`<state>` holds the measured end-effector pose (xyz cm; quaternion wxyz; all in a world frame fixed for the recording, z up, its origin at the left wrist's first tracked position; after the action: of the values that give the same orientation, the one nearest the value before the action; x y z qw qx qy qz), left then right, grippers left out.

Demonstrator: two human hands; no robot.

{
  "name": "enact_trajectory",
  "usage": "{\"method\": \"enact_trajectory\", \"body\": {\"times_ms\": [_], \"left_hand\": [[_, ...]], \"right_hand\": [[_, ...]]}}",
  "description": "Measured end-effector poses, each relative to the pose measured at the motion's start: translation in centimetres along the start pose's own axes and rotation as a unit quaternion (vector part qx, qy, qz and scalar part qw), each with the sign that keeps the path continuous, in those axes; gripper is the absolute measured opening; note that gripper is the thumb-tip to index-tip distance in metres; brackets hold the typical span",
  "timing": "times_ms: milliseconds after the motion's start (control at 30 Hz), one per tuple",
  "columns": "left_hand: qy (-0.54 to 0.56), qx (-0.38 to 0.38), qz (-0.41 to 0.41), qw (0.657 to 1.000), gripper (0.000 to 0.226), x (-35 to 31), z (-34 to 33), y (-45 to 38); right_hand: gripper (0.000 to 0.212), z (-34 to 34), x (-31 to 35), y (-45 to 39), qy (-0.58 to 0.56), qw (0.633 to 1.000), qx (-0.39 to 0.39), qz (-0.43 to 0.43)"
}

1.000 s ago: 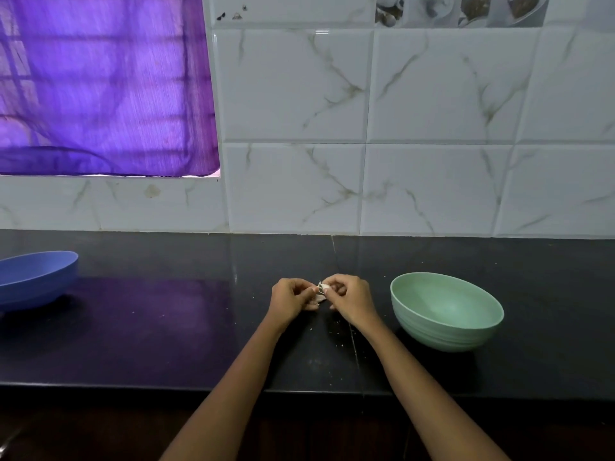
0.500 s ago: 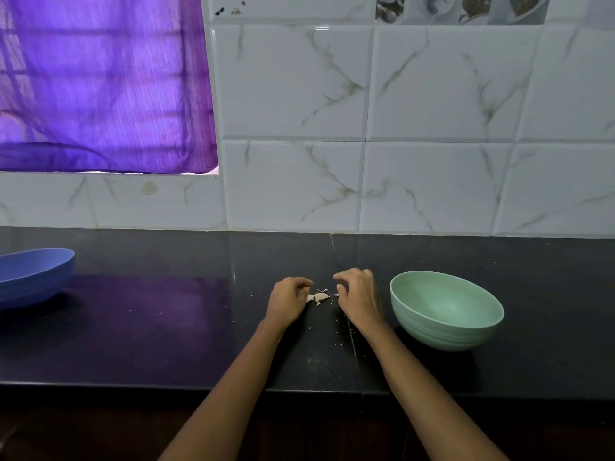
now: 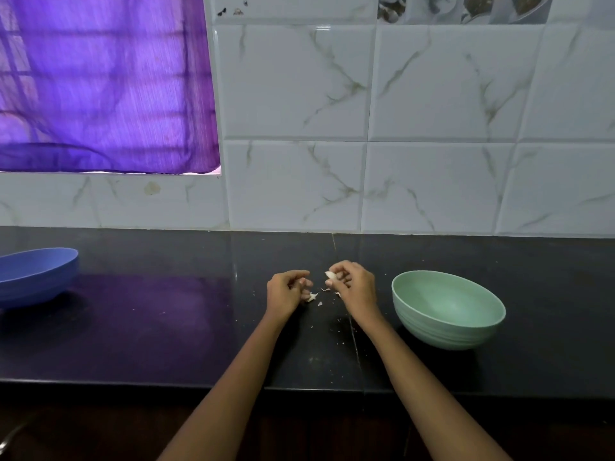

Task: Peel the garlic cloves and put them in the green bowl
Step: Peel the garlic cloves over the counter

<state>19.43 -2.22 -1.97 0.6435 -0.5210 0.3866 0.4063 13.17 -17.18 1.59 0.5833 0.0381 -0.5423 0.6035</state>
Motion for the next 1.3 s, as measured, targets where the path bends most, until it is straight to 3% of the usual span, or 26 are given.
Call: {"method": "enact_trajectory", "body": {"times_ms": [67, 133, 233, 333, 400, 433, 600, 767, 900, 1000, 1100, 1233, 1300], "left_hand": [[0.039, 0.046, -0.002, 0.998, 0.02, -0.7, -0.9, 0.5], [0.063, 0.092, -0.007, 0.994, 0.017, -1.2, -1.7, 0.8], [0.108, 0.067, 0.009, 0.992, 0.012, -0.9, -1.1, 0.7], [0.151, 0.043, 0.045, 0.987, 0.013, -0.2, -0.8, 0.7], [0.158, 0.047, 0.049, 0.985, 0.015, 0.0, -0.9, 0.6], [0.163, 0.046, 0.05, 0.984, 0.015, 0.1, -0.9, 0.5], [0.198, 0.052, 0.062, 0.977, 0.012, 0.6, -1.0, 0.3], [0.171, 0.047, 0.068, 0.982, 0.029, 0.5, -1.1, 0.4], [0.093, 0.056, 0.03, 0.994, 0.023, 0.4, -1.0, 0.2], [-0.048, 0.071, -0.018, 0.996, 0.01, -0.2, -1.2, 0.2], [-0.091, 0.087, -0.027, 0.992, 0.017, -0.5, -1.5, 0.4], [-0.057, 0.07, -0.027, 0.996, 0.024, -0.5, -1.1, 0.3], [-0.041, 0.058, -0.043, 0.997, 0.025, -0.8, -1.0, 0.3]], "right_hand": [[0.008, 0.0, 0.4, 0.0, 0.009, 1.0, 0.003, 0.005], [0.01, -1.1, 0.8, 0.2, 0.023, 0.998, 0.057, 0.018], [0.034, -1.1, 0.3, 0.3, 0.04, 0.997, 0.066, 0.006], [0.045, 0.3, -1.1, 0.2, 0.209, 0.977, 0.022, -0.027], [0.034, -0.1, -2.8, 0.5, 0.341, 0.934, 0.08, -0.068], [0.029, -0.3, -3.4, 0.7, 0.349, 0.928, 0.102, -0.086], [0.01, -0.3, -2.7, 0.5, 0.139, 0.983, 0.071, -0.097], [0.014, 0.5, -2.7, 0.3, 0.023, 0.993, 0.004, -0.118], [0.017, 1.0, -2.7, 0.1, 0.083, 0.992, -0.021, -0.091], [0.018, -0.9, -3.0, 0.3, 0.19, 0.976, 0.078, -0.076], [0.026, -2.5, -2.9, 0.8, 0.319, 0.932, 0.165, -0.052], [0.022, -2.2, -1.8, 0.5, 0.293, 0.945, 0.143, -0.015], [0.024, -2.1, -0.8, 0.5, 0.196, 0.973, 0.121, 0.009]]}}
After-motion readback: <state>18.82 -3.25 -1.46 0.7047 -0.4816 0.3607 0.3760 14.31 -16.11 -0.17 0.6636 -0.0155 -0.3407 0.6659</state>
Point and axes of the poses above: each hand's wrist, its own y-axis away from the middle knuckle, its own z-axis out of the back of the hand, x = y × z, the point moved 9 cm from there along -y, towards the middle knuckle, and after that the axes turned 5 degrees about y, right-handed, at the moved point
